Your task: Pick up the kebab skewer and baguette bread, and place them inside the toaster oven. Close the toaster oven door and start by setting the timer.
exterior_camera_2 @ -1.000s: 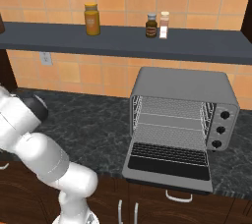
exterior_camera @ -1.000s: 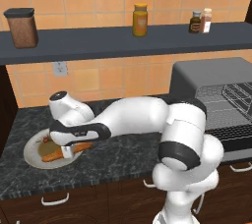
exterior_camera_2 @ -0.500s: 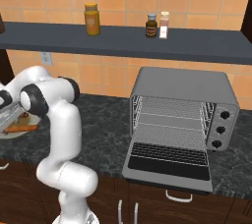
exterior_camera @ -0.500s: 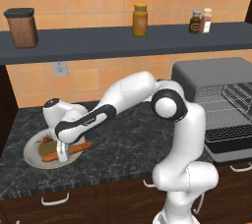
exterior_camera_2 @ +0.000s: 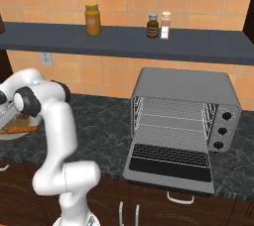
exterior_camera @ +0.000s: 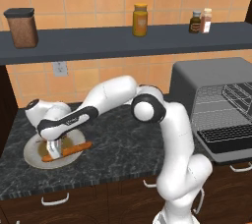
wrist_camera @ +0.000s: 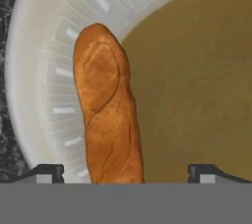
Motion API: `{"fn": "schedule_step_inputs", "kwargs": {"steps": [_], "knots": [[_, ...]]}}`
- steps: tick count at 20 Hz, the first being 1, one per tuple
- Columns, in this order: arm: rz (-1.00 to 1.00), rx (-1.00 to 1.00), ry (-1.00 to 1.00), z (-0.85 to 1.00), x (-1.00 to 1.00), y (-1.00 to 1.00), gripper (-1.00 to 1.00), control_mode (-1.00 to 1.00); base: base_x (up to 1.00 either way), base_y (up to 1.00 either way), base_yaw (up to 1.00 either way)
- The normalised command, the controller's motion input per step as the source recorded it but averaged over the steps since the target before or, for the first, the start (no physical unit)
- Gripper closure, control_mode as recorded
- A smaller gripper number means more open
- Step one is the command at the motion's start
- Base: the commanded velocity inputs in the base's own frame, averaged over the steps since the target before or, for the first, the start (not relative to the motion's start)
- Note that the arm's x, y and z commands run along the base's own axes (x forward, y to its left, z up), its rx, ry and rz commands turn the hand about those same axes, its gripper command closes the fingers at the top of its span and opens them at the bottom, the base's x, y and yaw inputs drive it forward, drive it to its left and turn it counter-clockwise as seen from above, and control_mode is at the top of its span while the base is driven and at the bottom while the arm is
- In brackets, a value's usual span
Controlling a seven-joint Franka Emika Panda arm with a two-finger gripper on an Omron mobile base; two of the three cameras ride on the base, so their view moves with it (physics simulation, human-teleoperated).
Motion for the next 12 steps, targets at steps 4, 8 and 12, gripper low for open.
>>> {"fn": "schedule_step_inputs", "kwargs": {"steps": [4, 8, 12], "knots": [[0.04, -0.01, 0.05, -0.33, -0.01, -0.06, -1.00, -1.00, 0.00, 0.00, 0.00], [0.01, 0.00, 0.01, -0.31, -0.01, -0.23, -1.00, -1.00, 0.00, 0.00, 0.00], [0.00, 0.00, 0.00, -0.14, 0.00, -0.59, -1.00, -1.00, 0.00, 0.00, 0.00]]}}
